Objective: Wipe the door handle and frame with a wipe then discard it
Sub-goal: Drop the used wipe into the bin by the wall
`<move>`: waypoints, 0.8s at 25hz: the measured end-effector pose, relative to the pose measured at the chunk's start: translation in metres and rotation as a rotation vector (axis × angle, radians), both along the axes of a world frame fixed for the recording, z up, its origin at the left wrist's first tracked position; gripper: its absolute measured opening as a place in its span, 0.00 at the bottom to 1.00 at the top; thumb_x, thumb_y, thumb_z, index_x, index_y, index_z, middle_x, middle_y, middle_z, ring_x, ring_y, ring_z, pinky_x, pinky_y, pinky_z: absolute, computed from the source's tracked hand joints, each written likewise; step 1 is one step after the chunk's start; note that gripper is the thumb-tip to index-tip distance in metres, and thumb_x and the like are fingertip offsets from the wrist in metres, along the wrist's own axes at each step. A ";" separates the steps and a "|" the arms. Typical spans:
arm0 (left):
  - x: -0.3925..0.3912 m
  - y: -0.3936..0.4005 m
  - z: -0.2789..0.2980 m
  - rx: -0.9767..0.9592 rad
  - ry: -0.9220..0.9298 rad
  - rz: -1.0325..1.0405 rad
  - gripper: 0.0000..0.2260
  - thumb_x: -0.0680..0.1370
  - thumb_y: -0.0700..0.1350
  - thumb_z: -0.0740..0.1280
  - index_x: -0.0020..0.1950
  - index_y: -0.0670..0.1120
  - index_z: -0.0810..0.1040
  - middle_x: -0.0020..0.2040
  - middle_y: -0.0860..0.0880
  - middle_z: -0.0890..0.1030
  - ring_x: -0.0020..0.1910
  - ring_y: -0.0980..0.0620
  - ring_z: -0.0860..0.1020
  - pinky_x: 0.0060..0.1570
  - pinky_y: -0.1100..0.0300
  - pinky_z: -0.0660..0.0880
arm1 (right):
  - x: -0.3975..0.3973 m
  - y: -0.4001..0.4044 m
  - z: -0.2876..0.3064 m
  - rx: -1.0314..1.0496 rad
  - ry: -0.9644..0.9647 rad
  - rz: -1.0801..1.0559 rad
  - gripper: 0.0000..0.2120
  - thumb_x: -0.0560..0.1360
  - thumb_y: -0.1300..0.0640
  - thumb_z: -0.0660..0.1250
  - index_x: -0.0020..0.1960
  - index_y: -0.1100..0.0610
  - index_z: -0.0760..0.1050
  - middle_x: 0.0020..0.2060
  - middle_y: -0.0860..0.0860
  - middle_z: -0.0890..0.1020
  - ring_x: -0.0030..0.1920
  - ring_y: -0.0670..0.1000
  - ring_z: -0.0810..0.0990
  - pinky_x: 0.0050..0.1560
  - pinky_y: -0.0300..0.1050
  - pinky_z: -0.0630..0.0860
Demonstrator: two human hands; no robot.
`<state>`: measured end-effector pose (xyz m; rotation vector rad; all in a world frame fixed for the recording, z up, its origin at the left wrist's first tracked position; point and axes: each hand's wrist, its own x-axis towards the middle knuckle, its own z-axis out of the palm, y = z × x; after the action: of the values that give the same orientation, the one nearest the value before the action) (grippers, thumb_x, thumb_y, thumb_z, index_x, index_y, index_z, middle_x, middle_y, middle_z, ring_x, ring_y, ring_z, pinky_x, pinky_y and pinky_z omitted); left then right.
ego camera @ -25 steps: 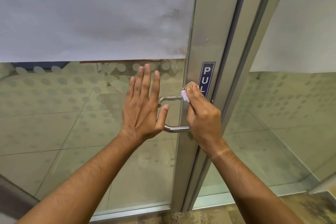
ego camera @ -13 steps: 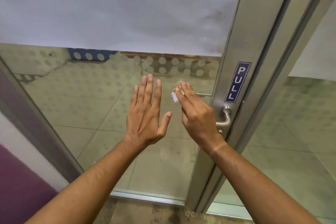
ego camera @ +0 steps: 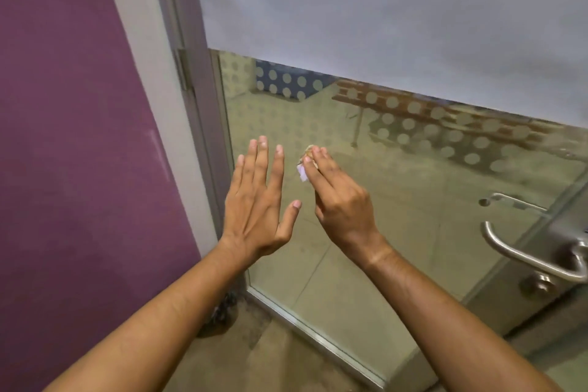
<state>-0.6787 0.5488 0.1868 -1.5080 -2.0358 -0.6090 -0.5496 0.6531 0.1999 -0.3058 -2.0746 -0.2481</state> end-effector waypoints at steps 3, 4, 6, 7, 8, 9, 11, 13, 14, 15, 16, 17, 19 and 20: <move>-0.048 -0.040 -0.006 -0.013 -0.009 0.079 0.39 0.77 0.59 0.58 0.81 0.38 0.51 0.80 0.36 0.49 0.80 0.39 0.47 0.78 0.42 0.48 | -0.062 -0.026 -0.010 0.021 -0.007 0.066 0.17 0.84 0.62 0.53 0.62 0.65 0.78 0.64 0.60 0.79 0.66 0.58 0.77 0.58 0.51 0.80; -0.064 -0.053 -0.009 -0.020 -0.016 0.096 0.39 0.77 0.59 0.58 0.81 0.39 0.51 0.80 0.36 0.49 0.80 0.39 0.47 0.78 0.42 0.48 | -0.081 -0.035 -0.014 0.034 -0.010 0.081 0.15 0.84 0.62 0.55 0.62 0.65 0.78 0.64 0.60 0.79 0.66 0.58 0.77 0.58 0.51 0.79; -0.096 -0.079 -0.017 -0.040 -0.029 0.134 0.38 0.77 0.59 0.57 0.81 0.39 0.51 0.80 0.36 0.49 0.80 0.40 0.47 0.78 0.43 0.48 | -0.119 -0.053 -0.023 0.090 -0.024 0.125 0.13 0.83 0.62 0.59 0.62 0.66 0.78 0.63 0.60 0.79 0.66 0.58 0.76 0.60 0.52 0.78; -0.112 -0.091 -0.020 -0.051 -0.037 0.154 0.38 0.77 0.59 0.56 0.81 0.39 0.51 0.80 0.36 0.49 0.80 0.40 0.47 0.78 0.43 0.48 | -0.136 -0.060 -0.027 0.114 -0.041 0.149 0.13 0.83 0.62 0.60 0.62 0.67 0.78 0.63 0.61 0.79 0.66 0.59 0.76 0.61 0.52 0.78; -0.127 -0.101 -0.025 -0.062 -0.046 0.169 0.38 0.77 0.59 0.56 0.81 0.39 0.51 0.80 0.36 0.49 0.80 0.40 0.47 0.78 0.43 0.48 | -0.152 -0.067 -0.030 0.125 -0.060 0.169 0.13 0.82 0.63 0.61 0.62 0.67 0.78 0.63 0.61 0.79 0.66 0.59 0.76 0.62 0.53 0.77; -0.141 -0.112 -0.029 -0.073 -0.055 0.182 0.38 0.77 0.59 0.56 0.81 0.39 0.51 0.80 0.36 0.49 0.80 0.40 0.46 0.78 0.42 0.49 | -0.166 -0.074 -0.034 0.129 -0.074 0.182 0.12 0.81 0.64 0.62 0.62 0.67 0.78 0.63 0.62 0.79 0.66 0.59 0.76 0.63 0.54 0.76; -0.166 -0.132 -0.038 -0.094 -0.071 0.206 0.38 0.77 0.59 0.56 0.81 0.39 0.50 0.80 0.36 0.49 0.80 0.40 0.46 0.78 0.41 0.50 | -0.193 -0.086 -0.042 0.129 -0.099 0.205 0.13 0.79 0.65 0.67 0.63 0.67 0.77 0.63 0.62 0.79 0.66 0.59 0.76 0.65 0.56 0.75; -0.184 -0.148 -0.046 -0.108 -0.083 0.225 0.39 0.77 0.59 0.57 0.81 0.39 0.50 0.80 0.36 0.48 0.80 0.40 0.46 0.78 0.42 0.50 | -0.215 -0.097 -0.050 0.127 -0.138 0.230 0.14 0.79 0.65 0.67 0.63 0.67 0.77 0.63 0.62 0.79 0.66 0.60 0.76 0.67 0.56 0.73; -0.192 -0.155 -0.050 -0.115 -0.090 0.235 0.39 0.77 0.58 0.57 0.81 0.39 0.50 0.80 0.36 0.48 0.80 0.40 0.46 0.78 0.42 0.49 | -0.225 -0.103 -0.055 0.125 -0.156 0.242 0.14 0.79 0.65 0.65 0.64 0.67 0.76 0.63 0.63 0.78 0.66 0.60 0.76 0.69 0.56 0.71; -0.199 -0.160 -0.054 -0.125 -0.096 0.245 0.39 0.77 0.58 0.57 0.81 0.39 0.49 0.80 0.36 0.48 0.80 0.40 0.46 0.78 0.43 0.49 | -0.233 -0.108 -0.060 0.117 -0.172 0.256 0.14 0.80 0.65 0.63 0.64 0.67 0.76 0.63 0.63 0.78 0.66 0.60 0.76 0.69 0.55 0.71; -0.206 -0.165 -0.059 -0.138 -0.101 0.257 0.39 0.77 0.58 0.57 0.81 0.39 0.49 0.80 0.36 0.48 0.80 0.40 0.45 0.78 0.43 0.48 | -0.241 -0.112 -0.065 0.103 -0.185 0.272 0.14 0.81 0.65 0.61 0.64 0.67 0.76 0.63 0.63 0.79 0.65 0.60 0.77 0.69 0.54 0.70; -0.211 -0.168 -0.063 -0.153 -0.106 0.268 0.39 0.77 0.58 0.57 0.81 0.39 0.49 0.80 0.36 0.48 0.80 0.40 0.45 0.78 0.43 0.48 | -0.248 -0.115 -0.071 0.089 -0.192 0.289 0.14 0.82 0.64 0.59 0.63 0.67 0.77 0.62 0.63 0.79 0.65 0.60 0.77 0.69 0.54 0.70; -0.220 -0.171 -0.072 -0.188 -0.124 0.291 0.40 0.76 0.58 0.57 0.81 0.39 0.49 0.80 0.36 0.48 0.80 0.40 0.45 0.79 0.43 0.48 | -0.261 -0.117 -0.083 0.055 -0.210 0.323 0.16 0.83 0.63 0.54 0.63 0.67 0.77 0.62 0.62 0.79 0.65 0.60 0.77 0.69 0.54 0.70; -0.225 -0.171 -0.078 -0.208 -0.135 0.304 0.40 0.76 0.58 0.57 0.81 0.39 0.49 0.80 0.36 0.47 0.80 0.40 0.45 0.79 0.44 0.48 | -0.266 -0.117 -0.089 0.036 -0.217 0.339 0.18 0.84 0.62 0.51 0.63 0.67 0.77 0.62 0.62 0.79 0.64 0.60 0.78 0.69 0.54 0.69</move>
<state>-0.9034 0.3775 0.1091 -1.2561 -2.4345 -0.3962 -0.8157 0.5359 0.1107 0.1018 -2.2922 -0.1163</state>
